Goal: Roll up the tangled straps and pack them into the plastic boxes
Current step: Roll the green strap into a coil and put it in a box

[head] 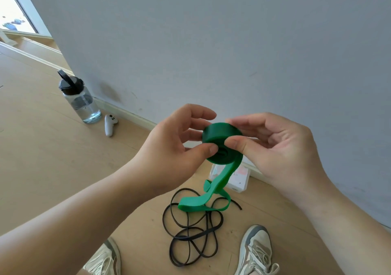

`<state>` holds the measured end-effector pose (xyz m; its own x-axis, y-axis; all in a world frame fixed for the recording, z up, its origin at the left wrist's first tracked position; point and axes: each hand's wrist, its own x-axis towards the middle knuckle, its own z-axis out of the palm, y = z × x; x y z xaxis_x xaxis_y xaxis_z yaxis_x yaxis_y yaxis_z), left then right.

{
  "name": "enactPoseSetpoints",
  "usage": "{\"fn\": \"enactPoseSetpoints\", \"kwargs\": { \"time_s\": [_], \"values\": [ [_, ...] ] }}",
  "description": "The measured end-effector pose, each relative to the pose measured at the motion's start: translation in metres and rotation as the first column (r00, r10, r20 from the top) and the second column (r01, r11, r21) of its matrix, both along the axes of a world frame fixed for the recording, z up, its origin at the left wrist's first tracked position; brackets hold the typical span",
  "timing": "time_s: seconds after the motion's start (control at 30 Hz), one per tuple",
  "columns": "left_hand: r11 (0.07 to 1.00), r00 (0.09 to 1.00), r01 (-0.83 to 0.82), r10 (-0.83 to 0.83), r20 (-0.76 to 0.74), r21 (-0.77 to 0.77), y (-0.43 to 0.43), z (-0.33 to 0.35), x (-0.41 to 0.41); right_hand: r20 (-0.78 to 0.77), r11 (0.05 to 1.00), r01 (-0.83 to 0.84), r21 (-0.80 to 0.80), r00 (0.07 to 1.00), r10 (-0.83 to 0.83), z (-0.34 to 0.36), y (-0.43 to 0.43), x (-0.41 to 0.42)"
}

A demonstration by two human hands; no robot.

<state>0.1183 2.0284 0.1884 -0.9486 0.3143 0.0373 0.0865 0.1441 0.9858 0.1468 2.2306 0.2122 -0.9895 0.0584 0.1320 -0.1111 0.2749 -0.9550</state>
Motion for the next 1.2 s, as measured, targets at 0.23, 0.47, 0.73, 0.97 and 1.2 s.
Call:
{"fn": "enactPoseSetpoints", "kwargs": {
  "time_s": [0.23,0.47,0.73,0.97,1.2],
  "values": [
    [0.877,0.973,-0.094,-0.02,0.232,0.471,-0.003,0.005,0.0,0.011,0.979,-0.047,-0.199,0.999,0.05,0.002,-0.006,-0.004],
    [0.999,0.999,-0.025,0.024,0.032,0.043,-0.01,0.005,-0.004,-0.089,0.971,-0.075,0.229,0.991,0.098,-0.005,-0.008,-0.004],
    [0.989,0.994,0.095,-0.09,0.056,-0.112,-0.022,0.019,-0.011,-0.017,0.943,-0.116,0.313,0.992,0.128,-0.005,-0.009,-0.002],
    [0.996,0.992,0.089,-0.089,0.091,-0.001,-0.022,0.018,-0.013,0.175,0.979,-0.144,0.142,0.977,0.119,-0.009,-0.004,-0.005],
    [0.936,0.967,0.039,-0.124,-0.222,-0.35,-0.016,0.008,-0.008,0.068,0.931,-0.135,0.34,0.991,0.119,-0.007,-0.007,-0.005]
  ]
}}
